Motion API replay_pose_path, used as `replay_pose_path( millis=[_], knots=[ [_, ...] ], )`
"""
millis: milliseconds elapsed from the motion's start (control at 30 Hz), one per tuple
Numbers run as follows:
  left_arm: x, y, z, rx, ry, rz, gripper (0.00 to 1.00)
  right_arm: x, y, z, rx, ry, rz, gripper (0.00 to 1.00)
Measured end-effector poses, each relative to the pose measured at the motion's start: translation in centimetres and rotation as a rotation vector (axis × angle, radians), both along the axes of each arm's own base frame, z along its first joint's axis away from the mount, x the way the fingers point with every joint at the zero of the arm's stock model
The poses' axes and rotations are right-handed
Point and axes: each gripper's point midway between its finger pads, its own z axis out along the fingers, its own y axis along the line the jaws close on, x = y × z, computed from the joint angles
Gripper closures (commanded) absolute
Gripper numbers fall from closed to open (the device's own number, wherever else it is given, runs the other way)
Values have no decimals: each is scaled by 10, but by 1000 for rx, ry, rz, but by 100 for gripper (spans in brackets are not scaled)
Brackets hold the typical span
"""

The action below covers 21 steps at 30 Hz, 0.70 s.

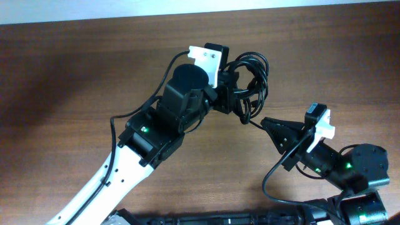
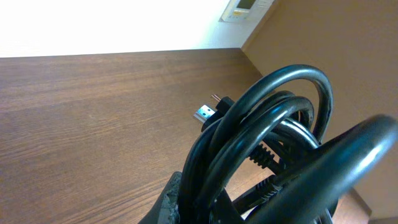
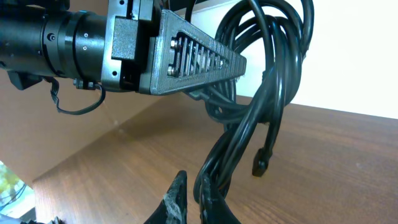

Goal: Untangle cables

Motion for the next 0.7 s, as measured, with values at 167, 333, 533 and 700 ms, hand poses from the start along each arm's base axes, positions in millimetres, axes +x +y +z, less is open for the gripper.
replay_pose_path(
  millis=[167, 333, 533, 700],
  knots=[
    [5, 5, 0, 25, -23, 27, 100, 7, -9, -20, -20, 89, -73, 79],
    [8, 8, 0, 78, -71, 20, 100, 17, -25, -37, -51, 154, -192, 37],
    [8, 9, -2, 195, -173, -42, 100, 18, -26, -35, -53, 143, -200, 30],
    [7, 9, -2, 232, -205, -62, 100, 8, -9, -10, -32, 19, -74, 30]
  ],
)
